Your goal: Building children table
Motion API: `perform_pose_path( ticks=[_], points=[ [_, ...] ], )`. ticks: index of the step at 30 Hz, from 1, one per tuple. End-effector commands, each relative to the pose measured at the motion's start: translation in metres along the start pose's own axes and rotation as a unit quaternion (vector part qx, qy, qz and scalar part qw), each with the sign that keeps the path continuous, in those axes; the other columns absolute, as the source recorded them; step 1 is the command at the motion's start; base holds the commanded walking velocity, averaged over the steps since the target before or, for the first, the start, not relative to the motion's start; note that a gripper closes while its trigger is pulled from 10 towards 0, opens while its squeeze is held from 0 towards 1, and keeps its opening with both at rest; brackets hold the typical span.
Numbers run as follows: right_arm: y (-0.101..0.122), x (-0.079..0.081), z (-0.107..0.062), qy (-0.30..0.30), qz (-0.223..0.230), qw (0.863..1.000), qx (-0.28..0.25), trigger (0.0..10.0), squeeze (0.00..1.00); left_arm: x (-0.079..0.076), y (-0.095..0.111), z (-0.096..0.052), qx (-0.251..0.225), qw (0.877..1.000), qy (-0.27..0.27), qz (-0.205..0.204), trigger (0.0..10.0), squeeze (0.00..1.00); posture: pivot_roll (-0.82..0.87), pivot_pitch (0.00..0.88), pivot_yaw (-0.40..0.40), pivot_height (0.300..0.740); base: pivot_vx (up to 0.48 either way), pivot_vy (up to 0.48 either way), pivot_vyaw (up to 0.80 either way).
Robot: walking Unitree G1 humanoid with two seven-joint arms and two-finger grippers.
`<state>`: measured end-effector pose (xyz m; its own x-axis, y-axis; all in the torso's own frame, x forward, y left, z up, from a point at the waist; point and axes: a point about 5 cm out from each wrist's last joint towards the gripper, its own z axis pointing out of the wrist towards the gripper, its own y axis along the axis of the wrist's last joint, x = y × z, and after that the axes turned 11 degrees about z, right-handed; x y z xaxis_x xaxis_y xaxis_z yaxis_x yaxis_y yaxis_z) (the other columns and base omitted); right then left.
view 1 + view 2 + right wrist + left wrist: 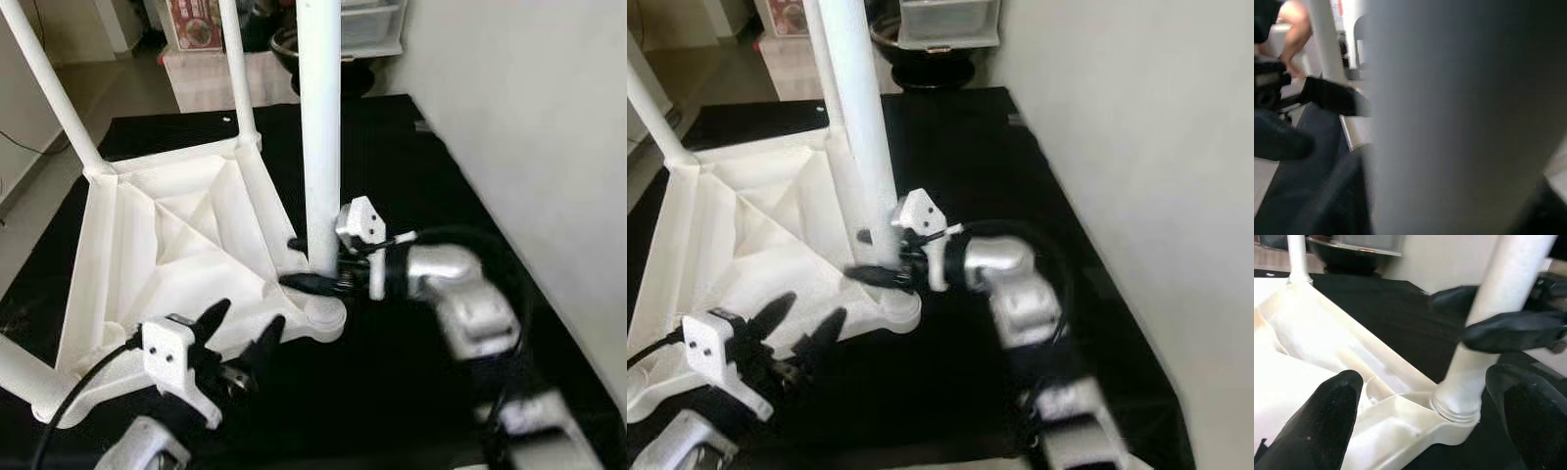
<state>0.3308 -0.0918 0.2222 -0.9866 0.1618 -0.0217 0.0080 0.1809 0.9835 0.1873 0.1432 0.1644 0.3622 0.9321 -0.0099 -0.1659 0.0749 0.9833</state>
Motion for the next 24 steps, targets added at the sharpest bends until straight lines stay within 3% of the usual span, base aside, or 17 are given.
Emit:
perform_pose_path(
  ticks=[1,4,5,9,15,16,17,24],
  points=[
    [-0.001,-0.004,0.005,0.035,0.004,0.999,-0.002,10.0,1.00,0.001,-0.004,-0.004,0.011,1.000,0.006,-0.002,10.0,0.00,0.07,0.111,0.008,0.740,0.000,0.000,0.00],
    [0.001,-0.007,0.005,0.038,0.007,0.999,-0.003,10.0,1.00,-0.001,-0.004,-0.004,0.012,1.000,0.006,-0.002,10.0,0.00,0.08,0.111,0.007,0.740,0.000,0.000,0.00],
    [0.002,-0.012,0.006,0.037,0.009,0.999,-0.001,10.0,0.00,-0.002,-0.003,-0.005,0.012,1.000,0.005,-0.002,10.0,0.00,0.08,0.113,0.005,0.740,0.000,0.000,0.00],
    [0.003,-0.025,0.006,0.043,0.033,0.998,0.016,10.0,0.00,-0.007,-0.002,-0.007,0.013,1.000,-0.003,0.003,10.0,0.00,0.09,0.118,0.003,0.740,0.000,0.000,0.00],
    [0.002,-0.029,0.004,0.055,0.041,0.997,0.019,10.0,0.00,-0.009,-0.002,-0.007,0.014,1.000,-0.010,0.003,10.0,0.00,0.09,0.119,0.003,0.740,0.000,0.000,0.00],
    [-0.001,-0.030,0.003,0.063,0.051,0.996,0.024,6.3,0.00,-0.010,-0.003,-0.007,0.015,1.000,-0.014,0.001,10.0,0.00,0.08,0.121,0.002,0.740,0.000,0.000,0.00],
    [-0.002,-0.031,0.002,0.075,0.058,0.995,0.024,0.0,0.00,-0.010,-0.003,-0.007,0.015,1.000,-0.016,-0.002,10.0,0.00,0.08,0.122,0.001,0.740,0.000,0.000,0.00],
    [-0.011,-0.029,-0.006,0.077,0.068,0.995,0.006,0.0,0.00,-0.013,-0.004,-0.007,0.016,0.999,-0.030,-0.005,10.0,0.00,0.05,0.126,0.007,0.740,0.000,0.000,0.00]
  ],
)
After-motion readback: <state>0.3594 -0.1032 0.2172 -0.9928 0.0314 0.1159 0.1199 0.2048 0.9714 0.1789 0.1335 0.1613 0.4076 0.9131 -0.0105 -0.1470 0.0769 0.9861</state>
